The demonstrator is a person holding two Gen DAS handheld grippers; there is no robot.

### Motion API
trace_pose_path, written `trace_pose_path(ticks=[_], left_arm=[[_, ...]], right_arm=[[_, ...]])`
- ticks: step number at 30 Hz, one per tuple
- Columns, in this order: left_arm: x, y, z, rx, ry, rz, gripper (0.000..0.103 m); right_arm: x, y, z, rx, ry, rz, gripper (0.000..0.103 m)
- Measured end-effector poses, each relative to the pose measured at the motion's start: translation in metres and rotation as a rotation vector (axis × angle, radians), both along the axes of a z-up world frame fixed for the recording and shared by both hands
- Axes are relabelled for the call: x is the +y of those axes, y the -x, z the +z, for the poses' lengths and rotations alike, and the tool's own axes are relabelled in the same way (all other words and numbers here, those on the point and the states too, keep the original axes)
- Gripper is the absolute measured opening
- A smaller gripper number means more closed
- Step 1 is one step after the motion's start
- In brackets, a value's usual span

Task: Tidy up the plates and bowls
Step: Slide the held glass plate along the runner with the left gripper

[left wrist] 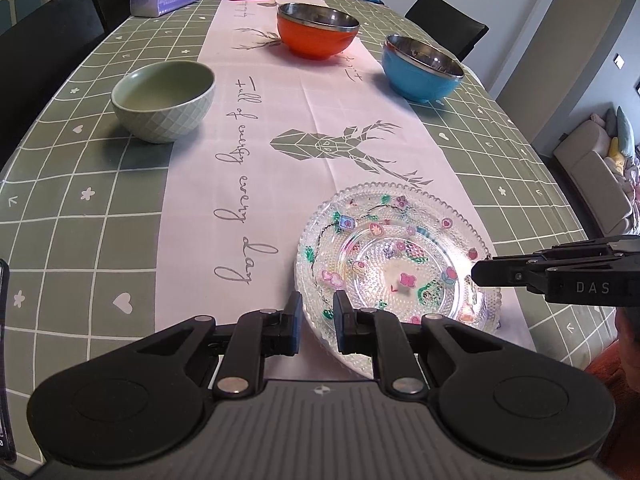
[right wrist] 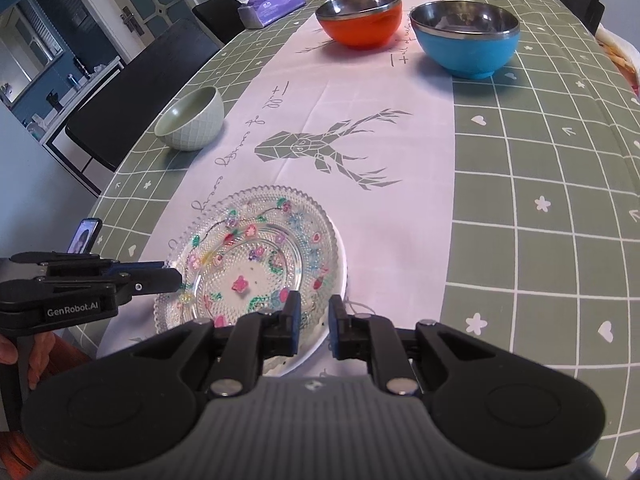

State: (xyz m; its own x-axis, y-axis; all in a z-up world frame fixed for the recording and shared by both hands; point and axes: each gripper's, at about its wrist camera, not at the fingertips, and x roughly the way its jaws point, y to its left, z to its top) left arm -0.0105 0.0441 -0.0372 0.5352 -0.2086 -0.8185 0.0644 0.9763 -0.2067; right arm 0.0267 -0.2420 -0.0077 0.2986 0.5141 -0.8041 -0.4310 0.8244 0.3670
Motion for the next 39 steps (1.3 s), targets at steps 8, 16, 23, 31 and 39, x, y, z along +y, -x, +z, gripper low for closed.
trace_pose_path(ticks=[8, 16, 23, 31, 39], left_arm=[[0.0, 0.0, 0.0, -0.001, -0.002, 0.003, 0.017], [0.002, -0.001, 0.003, -0.007, 0.013, 0.013, 0.017], [0.008, -0.003, 0.006, -0.039, 0.032, 0.048, 0.024], [0.008, -0.009, 0.006, -0.059, 0.039, 0.063, 0.034], [0.001, -0.008, 0.002, -0.026, -0.003, 0.027, 0.016]], right_arm=[[0.004, 0.003, 0.002, -0.025, 0.022, 0.029, 0.021], [0.008, 0.005, 0.002, -0.027, 0.027, 0.054, 0.035], [0.004, 0.002, 0.003, -0.005, -0.007, 0.028, 0.036], [-0.002, -0.006, 0.004, -0.017, -0.013, -0.03, 0.018], [-0.001, -0.004, 0.002, -0.03, 0.016, -0.015, 0.009]])
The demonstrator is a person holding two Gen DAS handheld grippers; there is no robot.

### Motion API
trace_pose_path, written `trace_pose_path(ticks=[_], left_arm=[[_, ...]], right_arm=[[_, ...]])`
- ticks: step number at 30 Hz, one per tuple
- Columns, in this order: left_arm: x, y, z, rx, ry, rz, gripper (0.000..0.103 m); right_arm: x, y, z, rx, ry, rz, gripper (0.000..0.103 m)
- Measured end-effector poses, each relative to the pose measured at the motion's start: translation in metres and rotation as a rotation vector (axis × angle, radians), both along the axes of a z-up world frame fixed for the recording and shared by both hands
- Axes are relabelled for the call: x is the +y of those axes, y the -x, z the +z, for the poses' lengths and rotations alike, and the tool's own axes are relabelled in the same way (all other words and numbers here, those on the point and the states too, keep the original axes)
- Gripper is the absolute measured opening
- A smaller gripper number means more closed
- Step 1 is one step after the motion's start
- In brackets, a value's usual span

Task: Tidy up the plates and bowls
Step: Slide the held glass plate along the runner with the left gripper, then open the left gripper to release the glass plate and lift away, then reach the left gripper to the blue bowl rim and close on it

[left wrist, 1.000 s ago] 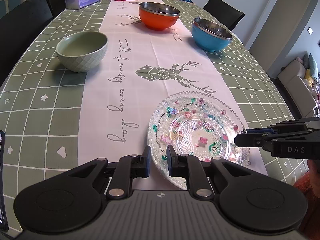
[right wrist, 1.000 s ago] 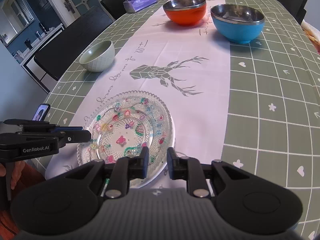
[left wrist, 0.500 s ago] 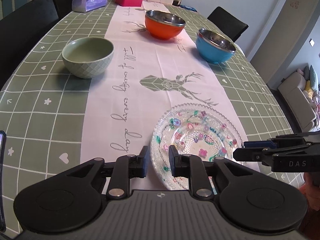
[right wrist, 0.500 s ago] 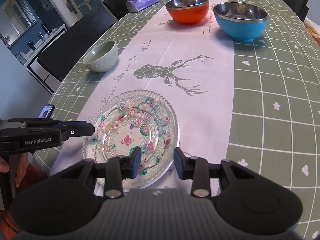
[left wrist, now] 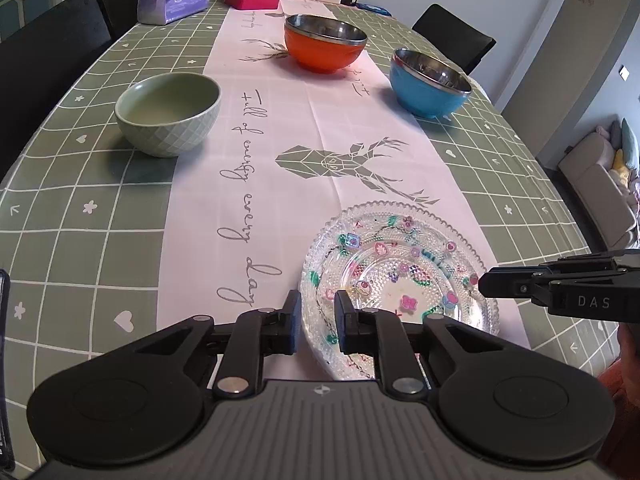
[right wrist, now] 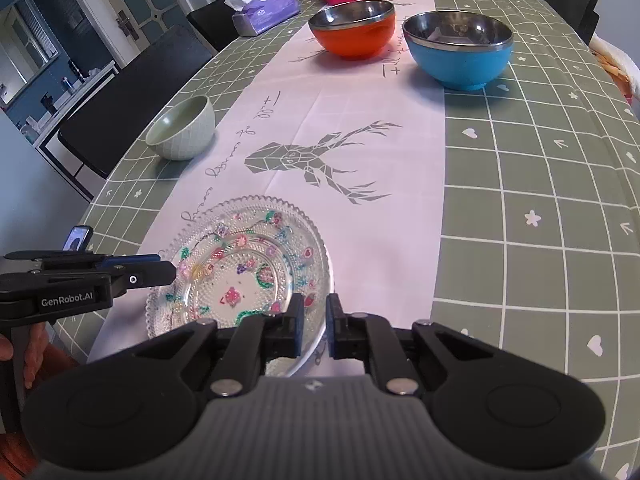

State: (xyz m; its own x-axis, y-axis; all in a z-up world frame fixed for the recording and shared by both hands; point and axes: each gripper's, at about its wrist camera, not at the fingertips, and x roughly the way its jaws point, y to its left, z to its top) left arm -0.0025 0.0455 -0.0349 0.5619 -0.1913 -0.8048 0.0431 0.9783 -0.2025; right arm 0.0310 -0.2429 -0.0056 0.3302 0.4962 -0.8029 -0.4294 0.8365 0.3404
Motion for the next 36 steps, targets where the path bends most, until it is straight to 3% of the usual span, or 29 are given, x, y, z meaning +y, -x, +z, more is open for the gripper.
trace_pose_path(ticks=[6, 9, 12, 21, 26, 33, 36], left_arm=[[0.001, 0.0, 0.0, 0.002, -0.006, 0.001, 0.015], [0.002, 0.001, 0.005, -0.049, -0.016, 0.023, 0.017], [0.003, 0.0, 0.015, -0.107, -0.024, 0.035, 0.023], [-0.005, -0.026, 0.032, -0.132, 0.023, 0.011, 0.031], [-0.016, -0.054, 0.041, -0.127, 0.066, -0.02, 0.048], [-0.036, -0.112, 0.057, -0.176, 0.081, -0.027, 0.059], [-0.049, -0.137, 0.058, -0.205, 0.089, -0.038, 0.059]], right_arm=[[-0.001, -0.001, 0.0, 0.01, -0.007, -0.003, 0.009], [-0.006, -0.004, 0.003, 0.009, -0.032, -0.037, 0.014], [-0.013, -0.008, 0.009, -0.021, -0.041, -0.077, 0.031], [-0.032, -0.042, 0.023, -0.056, -0.069, -0.2, 0.035], [-0.041, -0.066, 0.035, -0.097, -0.079, -0.261, 0.041], [-0.055, -0.111, 0.044, -0.15, -0.083, -0.36, 0.048], [-0.061, -0.134, 0.043, -0.154, -0.085, -0.413, 0.048]])
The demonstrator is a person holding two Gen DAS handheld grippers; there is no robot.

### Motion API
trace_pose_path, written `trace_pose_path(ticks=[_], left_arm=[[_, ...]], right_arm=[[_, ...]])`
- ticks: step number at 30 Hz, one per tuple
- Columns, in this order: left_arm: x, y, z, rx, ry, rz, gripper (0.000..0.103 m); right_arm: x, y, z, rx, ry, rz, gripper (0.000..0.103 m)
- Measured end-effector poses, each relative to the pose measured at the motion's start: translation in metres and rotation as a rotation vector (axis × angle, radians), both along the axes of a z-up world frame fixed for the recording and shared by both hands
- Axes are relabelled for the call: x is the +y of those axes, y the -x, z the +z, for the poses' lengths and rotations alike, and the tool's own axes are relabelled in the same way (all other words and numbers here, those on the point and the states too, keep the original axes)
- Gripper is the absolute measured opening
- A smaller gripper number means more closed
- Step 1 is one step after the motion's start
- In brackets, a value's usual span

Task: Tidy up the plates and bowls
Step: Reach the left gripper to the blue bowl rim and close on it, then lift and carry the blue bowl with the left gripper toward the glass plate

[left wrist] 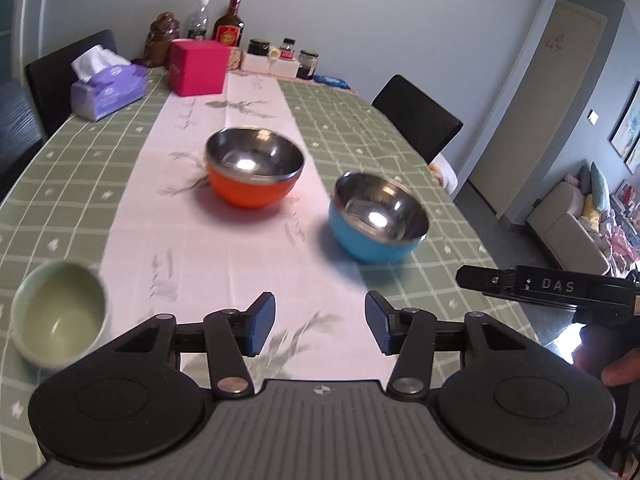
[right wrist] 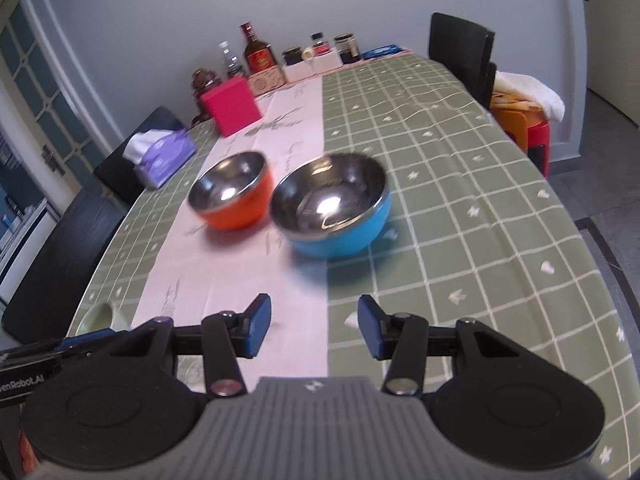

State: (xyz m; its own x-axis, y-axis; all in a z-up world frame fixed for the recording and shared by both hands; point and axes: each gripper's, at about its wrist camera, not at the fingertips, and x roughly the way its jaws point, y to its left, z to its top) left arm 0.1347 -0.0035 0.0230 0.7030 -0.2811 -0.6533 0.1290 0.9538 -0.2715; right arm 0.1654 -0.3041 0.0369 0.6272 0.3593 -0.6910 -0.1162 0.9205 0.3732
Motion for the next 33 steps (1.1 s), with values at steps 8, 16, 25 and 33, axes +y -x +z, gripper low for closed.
trace_pose_path(ticks=[8, 16, 25, 33], left_arm=[[-0.029, -0.068, -0.012, 0.052, 0.032, 0.013, 0.059], [-0.045, -0.119, -0.034, 0.08, 0.002, 0.085, 0.056], [-0.053, -0.146, -0.054, 0.067, -0.046, 0.105, 0.04], [-0.06, -0.154, -0.059, 0.054, -0.053, 0.065, 0.016]], right_arm=[[-0.013, -0.054, -0.011, 0.03, -0.045, -0.1, 0.047], [-0.018, -0.089, -0.03, 0.082, -0.076, -0.137, 0.038], [-0.014, -0.108, -0.037, 0.096, -0.101, -0.126, 0.031], [-0.01, -0.112, -0.043, 0.1, -0.069, -0.121, 0.018]])
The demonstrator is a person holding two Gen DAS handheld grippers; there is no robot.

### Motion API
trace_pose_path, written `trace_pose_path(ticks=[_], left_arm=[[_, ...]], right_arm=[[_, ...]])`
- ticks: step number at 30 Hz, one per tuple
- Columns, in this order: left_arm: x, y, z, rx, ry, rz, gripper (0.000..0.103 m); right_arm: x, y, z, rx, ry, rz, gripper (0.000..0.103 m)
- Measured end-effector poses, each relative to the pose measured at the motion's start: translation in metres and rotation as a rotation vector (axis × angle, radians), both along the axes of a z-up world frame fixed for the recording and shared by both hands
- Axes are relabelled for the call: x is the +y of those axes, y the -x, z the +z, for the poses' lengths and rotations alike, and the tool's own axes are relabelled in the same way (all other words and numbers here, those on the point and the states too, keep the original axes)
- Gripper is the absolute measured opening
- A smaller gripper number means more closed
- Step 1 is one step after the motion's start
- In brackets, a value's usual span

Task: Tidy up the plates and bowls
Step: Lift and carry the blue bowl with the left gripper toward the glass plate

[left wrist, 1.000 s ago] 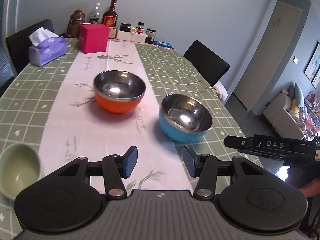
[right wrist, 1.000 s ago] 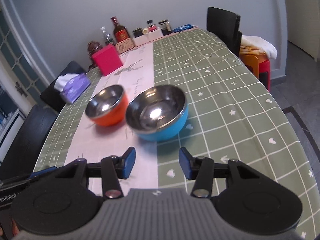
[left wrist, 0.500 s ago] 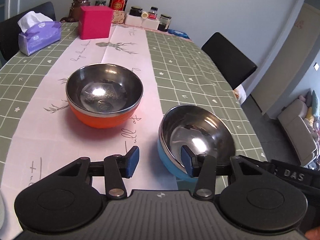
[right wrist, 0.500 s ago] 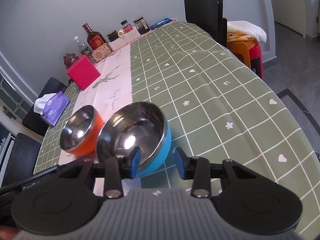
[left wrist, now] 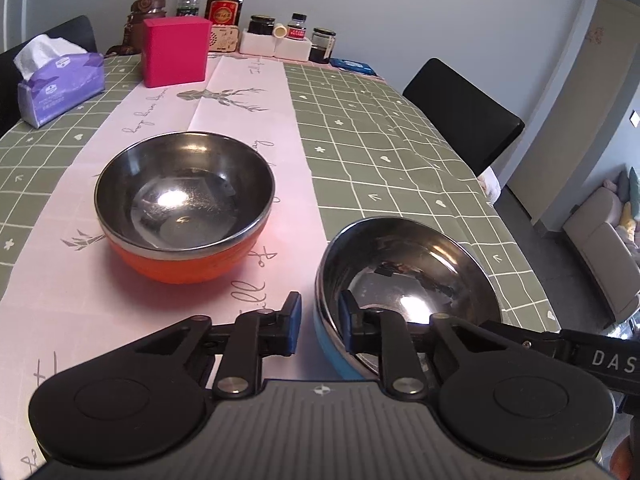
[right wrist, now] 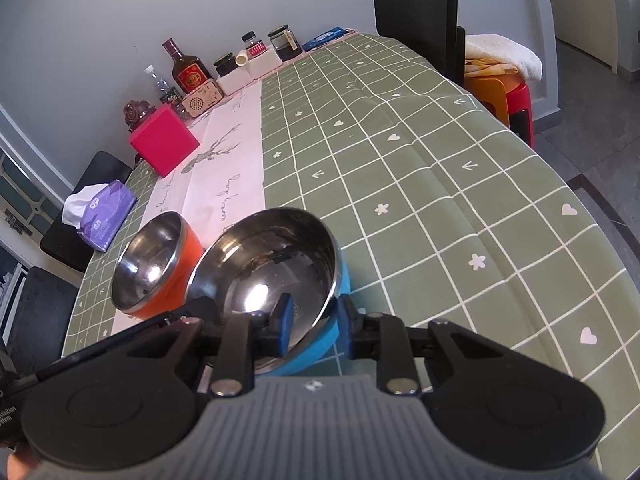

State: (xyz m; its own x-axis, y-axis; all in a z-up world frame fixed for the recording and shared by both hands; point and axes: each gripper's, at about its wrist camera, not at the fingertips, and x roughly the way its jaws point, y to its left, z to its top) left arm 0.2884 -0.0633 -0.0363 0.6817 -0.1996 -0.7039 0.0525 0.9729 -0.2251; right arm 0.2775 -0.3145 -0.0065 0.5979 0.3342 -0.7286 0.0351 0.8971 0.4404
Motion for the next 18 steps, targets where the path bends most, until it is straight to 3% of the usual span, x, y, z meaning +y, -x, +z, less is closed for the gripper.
trace_pose_path(ticks=[1, 4, 18], left_arm=[[-0.003, 0.001, 0.001, -0.003, -0.011, -0.01, 0.014], [-0.008, 0.004, 0.003, -0.001, -0.042, -0.012, 0.014], [0.004, 0.045, 0.03, 0.001, -0.042, 0.017, 0.014]], right_arm=[[0.0, 0.0, -0.001, 0.0, 0.005, -0.002, 0.013], [-0.002, 0.001, -0.001, -0.001, 0.004, -0.006, 0.012], [0.008, 0.029, 0.019, -0.007, 0.01, 0.039, 0.009]])
